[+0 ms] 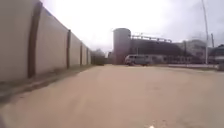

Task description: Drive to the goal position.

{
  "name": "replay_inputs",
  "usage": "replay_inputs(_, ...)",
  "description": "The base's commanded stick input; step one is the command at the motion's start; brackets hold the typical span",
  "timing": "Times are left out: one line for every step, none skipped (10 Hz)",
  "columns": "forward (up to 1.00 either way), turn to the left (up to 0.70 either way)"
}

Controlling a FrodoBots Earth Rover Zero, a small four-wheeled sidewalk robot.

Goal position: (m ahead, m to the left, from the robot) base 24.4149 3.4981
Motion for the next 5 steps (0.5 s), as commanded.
replay_inputs(1.0, 0.0)
replay_inputs(1.0, 0.0)
replay_inputs(1.0, 0.0)
replay_inputs(1.0, 0.0)
replay_inputs(1.0, 0.0)
